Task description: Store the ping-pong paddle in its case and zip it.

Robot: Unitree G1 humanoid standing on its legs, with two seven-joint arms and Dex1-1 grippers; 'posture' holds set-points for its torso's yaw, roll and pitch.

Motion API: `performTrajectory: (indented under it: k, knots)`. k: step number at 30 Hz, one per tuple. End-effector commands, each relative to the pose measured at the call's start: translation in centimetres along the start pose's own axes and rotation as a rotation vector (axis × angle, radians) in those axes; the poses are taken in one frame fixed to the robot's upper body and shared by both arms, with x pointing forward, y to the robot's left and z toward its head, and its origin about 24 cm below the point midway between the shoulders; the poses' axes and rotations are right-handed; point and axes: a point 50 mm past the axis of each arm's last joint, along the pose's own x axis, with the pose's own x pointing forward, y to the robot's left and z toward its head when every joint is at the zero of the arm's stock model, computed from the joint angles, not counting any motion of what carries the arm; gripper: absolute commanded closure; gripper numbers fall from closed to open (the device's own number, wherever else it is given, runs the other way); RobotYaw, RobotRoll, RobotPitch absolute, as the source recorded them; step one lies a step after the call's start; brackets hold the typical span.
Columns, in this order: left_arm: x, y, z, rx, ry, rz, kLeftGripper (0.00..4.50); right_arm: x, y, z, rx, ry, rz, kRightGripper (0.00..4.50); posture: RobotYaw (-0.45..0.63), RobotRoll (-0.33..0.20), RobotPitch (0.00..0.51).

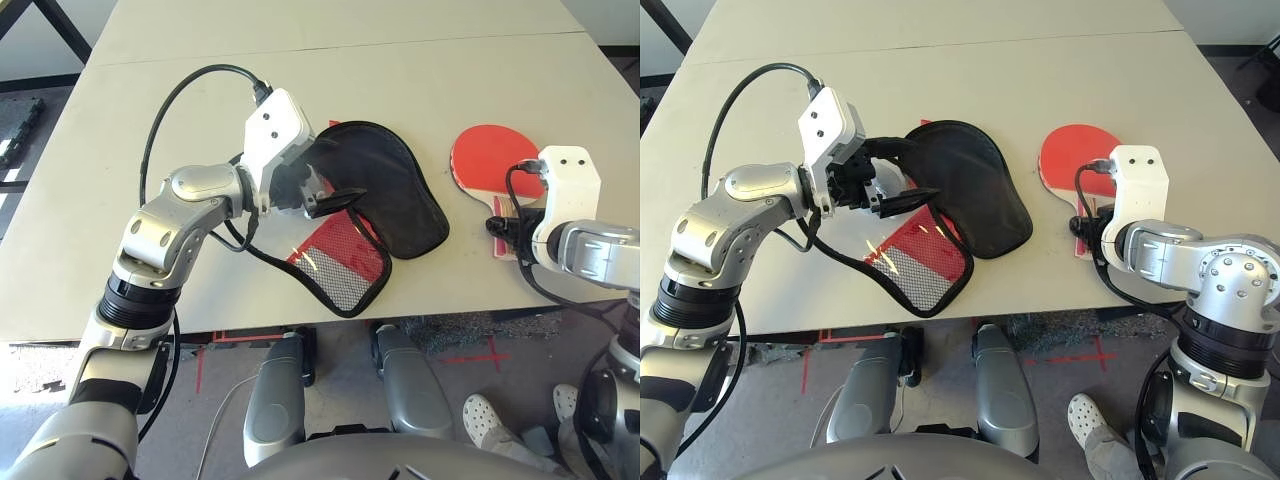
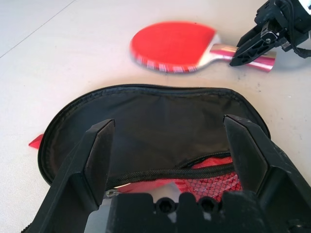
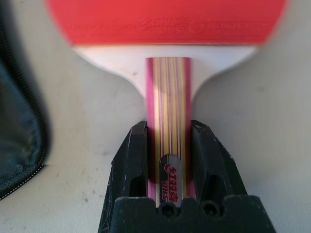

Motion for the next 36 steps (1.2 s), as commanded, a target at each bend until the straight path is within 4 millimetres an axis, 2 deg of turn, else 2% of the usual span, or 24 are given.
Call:
performTrajectory:
  k: [1, 11, 14, 16, 22, 27, 36]
  knots:
    - [0.2, -0.3, -0.3, 0.006, 0.014, -0.013, 0.0, -0.5, 0.2, 0.5, -0.078, -0.012, -0.002, 3.42, -0.1, 0.0, 0.247]
    - [0.4, -0.2, -0.3, 0.008, 0.018, -0.014, 0.0, -1.8, 1.7, 3.6, -0.224, -0.155, 0.07, 3.42, -0.1, 0.0, 0.235]
    - [0.5, -0.2, -0.3, 0.01, 0.019, -0.012, 0.0, -2.0, 3.1, 4.3, -0.26, -0.183, 0.138, 3.42, -0.09, 0.0, 0.231]
    - [0.5, -0.2, -0.3, 0.012, 0.019, -0.011, 0.0, -2.0, 4.8, 4.5, -0.298, -0.193, 0.211, 3.42, -0.09, 0.0, 0.23]
    - [0.4, -0.2, -0.2, 0.015, 0.021, -0.007, 0.0, -1.3, 7.3, 3.8, -0.336, -0.175, 0.303, 3.42, -0.07, 0.0, 0.231]
    - [0.1, -0.4, -0.3, 0.013, 0.027, 0.001, 0.0, -0.5, 9.5, 2.4, -0.35, -0.133, 0.385, 3.42, -0.05, 0.0, 0.235]
    - [0.1, -0.5, -0.2, 0.01, 0.03, 0.003, 0.0, 0.6, 9.6, 1.8, -0.34, -0.073, 0.375, 3.42, -0.05, 0.0, 0.24]
